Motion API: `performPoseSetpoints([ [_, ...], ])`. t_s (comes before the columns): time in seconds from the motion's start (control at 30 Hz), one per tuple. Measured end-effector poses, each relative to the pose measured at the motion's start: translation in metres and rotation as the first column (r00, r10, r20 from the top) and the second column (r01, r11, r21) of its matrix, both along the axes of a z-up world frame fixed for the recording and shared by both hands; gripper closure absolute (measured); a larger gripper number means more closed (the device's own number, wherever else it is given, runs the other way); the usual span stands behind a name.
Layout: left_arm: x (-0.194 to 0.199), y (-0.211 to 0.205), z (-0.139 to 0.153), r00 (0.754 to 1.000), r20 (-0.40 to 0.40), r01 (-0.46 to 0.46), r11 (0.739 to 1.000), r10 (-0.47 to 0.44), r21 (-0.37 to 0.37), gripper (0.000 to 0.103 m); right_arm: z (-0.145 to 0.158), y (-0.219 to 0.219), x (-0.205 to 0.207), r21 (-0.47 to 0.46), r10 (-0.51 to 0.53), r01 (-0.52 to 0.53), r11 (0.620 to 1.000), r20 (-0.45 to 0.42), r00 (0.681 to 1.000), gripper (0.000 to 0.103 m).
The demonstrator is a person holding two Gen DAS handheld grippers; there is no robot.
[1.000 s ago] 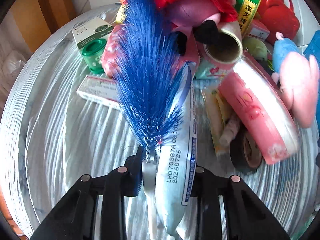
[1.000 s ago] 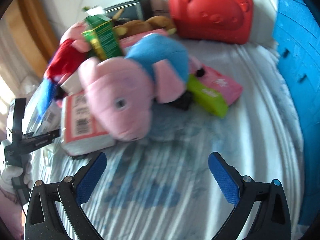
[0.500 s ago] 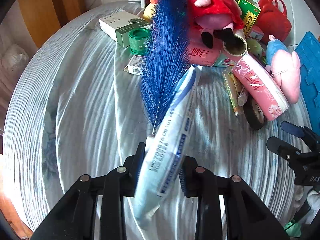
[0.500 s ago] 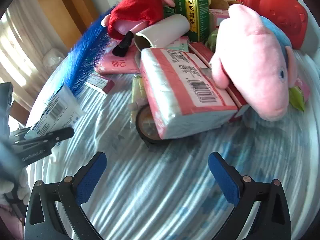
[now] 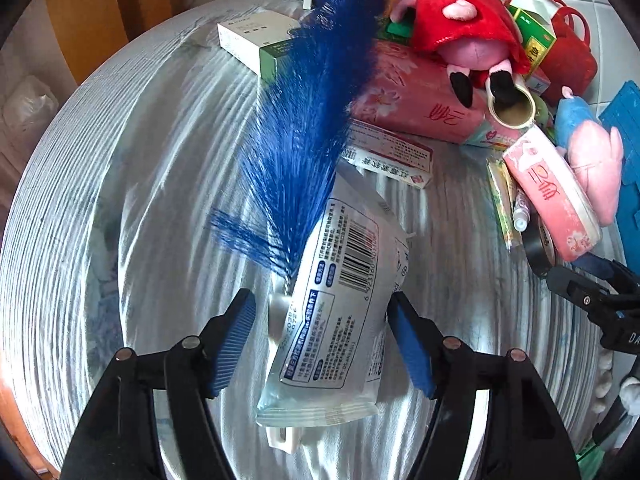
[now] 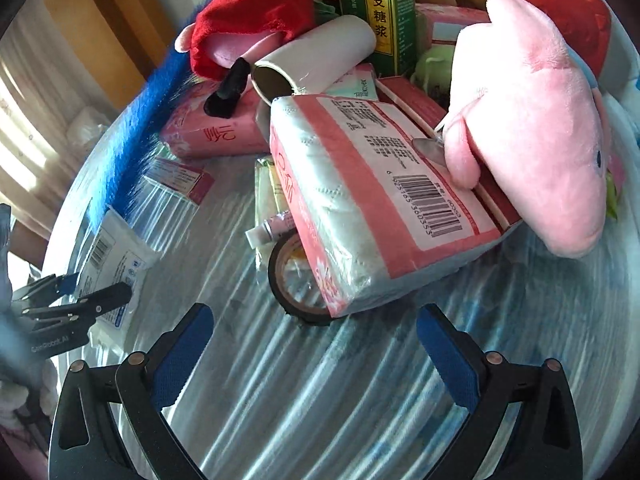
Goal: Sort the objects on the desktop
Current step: 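Grasp the white gauze packet with left tool while right tool grasps the black tape roll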
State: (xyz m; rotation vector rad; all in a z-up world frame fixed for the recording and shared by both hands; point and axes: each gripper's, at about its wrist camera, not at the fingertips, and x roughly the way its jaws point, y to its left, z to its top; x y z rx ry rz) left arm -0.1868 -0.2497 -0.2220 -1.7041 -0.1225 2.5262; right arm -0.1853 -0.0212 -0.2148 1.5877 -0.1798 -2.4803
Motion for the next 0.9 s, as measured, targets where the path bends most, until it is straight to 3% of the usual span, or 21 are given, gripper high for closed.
performPoseSetpoints([
  [0.23, 0.011, 0.009, 0.045, 0.991, -0.13, 0.015, 0.998, -0.022, -0.057, 0.035, -0.008, 0.0, -0.012, 0.041, -0.009, 0.008, 0.999, 0.013, 1.0, 0.0],
  [0.33, 0.009, 0.02, 0.038, 0.993, -0.108, 0.041, 0.998, -0.046, -0.05, 0.035, -0.013, 0.004, -0.018, 0.063, -0.031, 0.029, 0.998, 0.034, 0.999, 0.001],
  [0.4, 0.01, 0.027, 0.02, 0.995, -0.076, 0.062, 0.996, -0.066, -0.059, 0.035, -0.016, 0.007, -0.02, 0.079, -0.04, 0.036, 0.996, 0.046, 0.998, 0.008],
  [0.53, 0.007, 0.051, 0.0, 0.99, -0.068, 0.114, 0.979, -0.127, -0.166, 0.035, -0.011, 0.008, -0.018, 0.095, -0.018, 0.015, 0.995, 0.034, 0.999, 0.02],
  [0.6, 0.002, 0.058, -0.013, 0.99, -0.001, 0.136, 0.978, -0.138, -0.157, 0.035, -0.007, 0.004, -0.015, 0.089, 0.004, -0.006, 0.996, 0.023, 1.0, 0.048],
  [0.67, 0.003, 0.06, -0.014, 0.989, -0.012, 0.143, 0.984, -0.145, -0.105, 0.041, -0.003, 0.0, -0.012, 0.097, 0.03, -0.032, 0.995, 0.027, 0.999, 0.048],
  [0.73, 0.004, 0.065, -0.013, 0.986, -0.012, 0.162, 0.982, -0.164, -0.1, 0.043, -0.001, 0.0, -0.008, 0.081, 0.036, -0.038, 0.996, 0.032, 0.999, 0.048],
  [0.87, 0.004, 0.069, -0.013, 0.986, -0.032, 0.161, 0.982, -0.165, -0.098, 0.04, 0.001, 0.007, -0.005, 0.047, 0.028, -0.03, 0.998, 0.031, 0.999, 0.047],
  [0.9, 0.004, 0.071, -0.013, 0.986, -0.032, 0.162, 0.982, -0.166, -0.1, 0.037, 0.002, 0.008, -0.006, 0.046, 0.021, -0.022, 0.999, 0.029, 0.999, 0.042],
])
